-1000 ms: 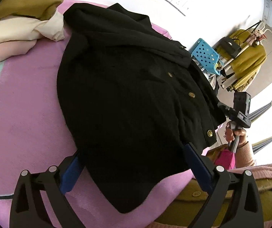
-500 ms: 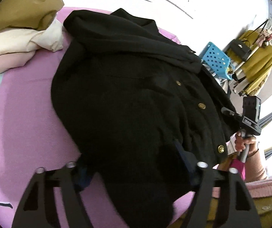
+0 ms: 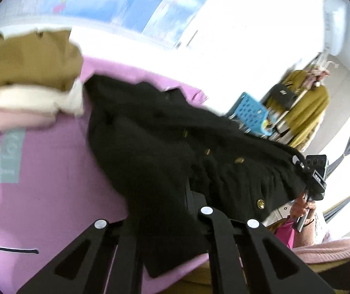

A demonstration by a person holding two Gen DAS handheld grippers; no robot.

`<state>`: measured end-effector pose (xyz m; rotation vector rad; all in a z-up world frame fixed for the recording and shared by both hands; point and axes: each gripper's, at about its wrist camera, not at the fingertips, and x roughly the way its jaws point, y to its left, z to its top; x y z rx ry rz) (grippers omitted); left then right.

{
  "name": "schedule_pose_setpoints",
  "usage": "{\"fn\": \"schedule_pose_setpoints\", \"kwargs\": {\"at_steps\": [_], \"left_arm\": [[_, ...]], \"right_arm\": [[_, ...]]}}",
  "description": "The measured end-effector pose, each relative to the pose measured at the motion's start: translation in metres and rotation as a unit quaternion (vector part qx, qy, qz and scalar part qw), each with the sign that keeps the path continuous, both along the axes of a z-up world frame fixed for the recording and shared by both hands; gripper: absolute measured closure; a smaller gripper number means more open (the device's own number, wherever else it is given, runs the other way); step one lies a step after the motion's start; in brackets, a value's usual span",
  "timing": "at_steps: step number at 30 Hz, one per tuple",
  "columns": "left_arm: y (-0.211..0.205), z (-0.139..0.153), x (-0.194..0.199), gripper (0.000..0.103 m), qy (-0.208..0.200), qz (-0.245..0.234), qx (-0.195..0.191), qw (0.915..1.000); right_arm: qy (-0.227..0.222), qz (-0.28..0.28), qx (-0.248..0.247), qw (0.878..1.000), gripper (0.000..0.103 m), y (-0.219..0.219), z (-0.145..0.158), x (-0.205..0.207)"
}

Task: Fold large clothes

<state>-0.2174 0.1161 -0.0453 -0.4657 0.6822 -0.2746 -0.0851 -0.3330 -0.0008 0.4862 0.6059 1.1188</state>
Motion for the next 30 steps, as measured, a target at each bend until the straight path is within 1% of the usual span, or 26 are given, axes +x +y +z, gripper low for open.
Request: {"fn": "schedule_pose_setpoints", "kwargs": {"at_steps": [1,2,3,4,5,6,7,9,10,11,12,13,14,15,16,17,18,19,20,21,22,24,27,30], "left_arm": [[-0.001,0.003,-0.005,0.097,-0.003,-0.002,0.007,1.0],[-0.002,0.001,-0.006,0.097,0.003,-0.003,0.008,1.0],[-0.001,-0.004,-0.005,0.096,0.013,-0.007,0.006,0.9999],[-0.001,-0.011,-0.002,0.096,0.025,-0.012,0.002,0.9996],[0.0,-0.022,0.002,0.096,0.043,-0.014,0.0,0.999],[0.002,-0.035,0.006,0.096,0.062,-0.012,-0.005,0.998],[0.003,-0.044,0.007,0.096,0.072,-0.014,-0.011,0.9972],[0.005,-0.056,0.009,0.096,0.083,-0.006,-0.012,0.9964],[0.008,-0.06,0.009,0.094,0.085,-0.005,-0.017,0.9962],[0.01,-0.064,0.009,0.093,0.087,-0.009,-0.027,0.9958],[0.011,-0.066,0.01,0.083,0.089,-0.014,-0.034,0.9953],[0.009,-0.068,0.01,0.071,0.092,-0.018,-0.037,0.9949],[0.007,-0.073,0.012,0.065,0.101,-0.024,-0.036,0.9939],[0.004,-0.077,0.014,0.058,0.106,-0.027,-0.032,0.9935],[0.002,-0.082,0.016,0.053,0.112,-0.033,-0.032,0.9927],[0.001,-0.085,0.017,0.053,0.117,-0.038,-0.035,0.9918],[-0.001,-0.089,0.018,0.055,0.121,-0.04,-0.039,0.9911],[-0.001,-0.091,0.018,0.072,0.121,-0.038,-0.039,0.9912],[-0.002,-0.089,0.017,0.082,0.119,-0.036,-0.033,0.9917],[-0.002,-0.088,0.016,0.092,0.116,-0.039,-0.038,0.9917],[0.001,-0.081,0.013,0.096,0.105,-0.041,-0.054,0.9921],[0.006,-0.069,0.009,0.096,0.085,-0.037,-0.064,0.9936],[0.018,-0.047,0.007,0.096,0.052,-0.033,-0.087,0.9943],[0.022,-0.022,0.014,0.097,0.023,-0.028,-0.072,0.9968]], "right_arm": [[0.001,0.002,-0.004,1.0,0.091,0.0,-0.001,-0.004],[0.013,0.015,-0.008,1.0,0.09,0.002,-0.008,-0.004],[0.029,0.013,-0.02,0.999,0.088,0.003,-0.017,-0.002],[0.056,0.003,-0.037,0.998,0.088,0.003,-0.031,0.003],[0.072,0.008,-0.041,0.997,0.087,0.003,-0.041,0.003],[0.091,0.007,-0.046,0.995,0.083,0.004,-0.052,0.005],[0.107,0.001,-0.054,0.993,0.082,0.005,-0.063,0.006],[0.14,0.001,-0.066,0.988,0.069,0.006,-0.086,0.005],[0.149,0.0,-0.067,0.987,0.067,0.006,-0.091,0.005],[0.162,0.004,-0.065,0.985,0.062,0.006,-0.098,0.005],[0.17,0.005,-0.068,0.983,0.058,0.007,-0.103,0.003],[0.178,0.004,-0.073,0.981,0.057,0.007,-0.108,0.003],[0.185,0.007,-0.075,0.98,0.052,0.008,-0.111,0.003],[0.191,0.011,-0.079,0.978,0.05,0.009,-0.116,0.002],[0.196,0.018,-0.08,0.977,0.05,0.012,-0.119,0.001],[0.199,0.028,-0.076,0.977,0.05,0.013,-0.12,-0.001],[0.196,0.039,-0.072,0.977,0.054,0.016,-0.12,-0.004],[0.191,0.046,-0.07,0.978,0.062,0.016,-0.119,-0.007],[0.179,0.055,-0.059,0.98,0.076,0.017,-0.113,-0.011],[0.171,0.056,-0.049,0.982,0.08,0.016,-0.107,-0.013],[0.159,0.054,-0.04,0.985,0.082,0.015,-0.098,-0.015],[0.138,0.046,-0.028,0.989,0.084,0.013,-0.079,-0.014],[0.107,0.032,-0.006,0.994,0.085,0.012,-0.048,-0.005],[0.085,0.026,0.011,0.996,0.085,0.018,-0.024,0.012]]}}
